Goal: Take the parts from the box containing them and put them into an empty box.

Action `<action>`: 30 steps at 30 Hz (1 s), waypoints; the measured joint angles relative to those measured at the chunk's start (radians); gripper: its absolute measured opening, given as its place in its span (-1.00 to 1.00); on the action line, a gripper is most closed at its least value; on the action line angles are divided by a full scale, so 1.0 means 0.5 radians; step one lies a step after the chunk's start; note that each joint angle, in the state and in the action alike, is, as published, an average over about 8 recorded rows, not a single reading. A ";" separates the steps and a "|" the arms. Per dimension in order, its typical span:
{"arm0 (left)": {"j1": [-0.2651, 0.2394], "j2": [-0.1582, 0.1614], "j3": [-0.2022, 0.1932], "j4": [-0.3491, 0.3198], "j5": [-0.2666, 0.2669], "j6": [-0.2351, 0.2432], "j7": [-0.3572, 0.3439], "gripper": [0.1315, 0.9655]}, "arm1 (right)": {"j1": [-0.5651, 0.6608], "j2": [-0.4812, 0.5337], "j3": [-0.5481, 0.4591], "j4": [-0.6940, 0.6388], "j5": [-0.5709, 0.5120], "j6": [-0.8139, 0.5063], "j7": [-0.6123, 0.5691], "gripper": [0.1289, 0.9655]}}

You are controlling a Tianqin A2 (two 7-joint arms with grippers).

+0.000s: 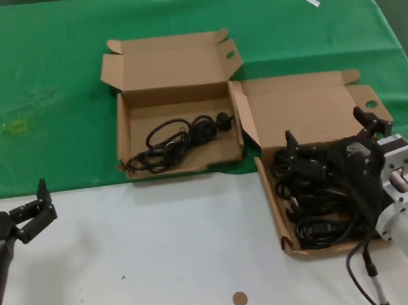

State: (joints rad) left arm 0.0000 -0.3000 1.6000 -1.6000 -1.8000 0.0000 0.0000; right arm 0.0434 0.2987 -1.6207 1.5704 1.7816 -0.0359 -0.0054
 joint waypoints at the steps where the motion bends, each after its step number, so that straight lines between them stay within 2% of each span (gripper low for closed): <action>1: 0.000 0.000 0.000 0.000 0.000 0.000 0.000 1.00 | 0.000 0.000 0.000 0.000 0.000 0.000 0.000 1.00; 30: 0.000 0.000 0.000 0.000 0.000 0.000 0.000 1.00 | 0.000 0.000 0.000 0.000 0.000 0.000 0.000 1.00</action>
State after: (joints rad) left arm 0.0000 -0.3000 1.6000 -1.6000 -1.8000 0.0000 0.0000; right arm 0.0434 0.2987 -1.6207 1.5704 1.7816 -0.0359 -0.0054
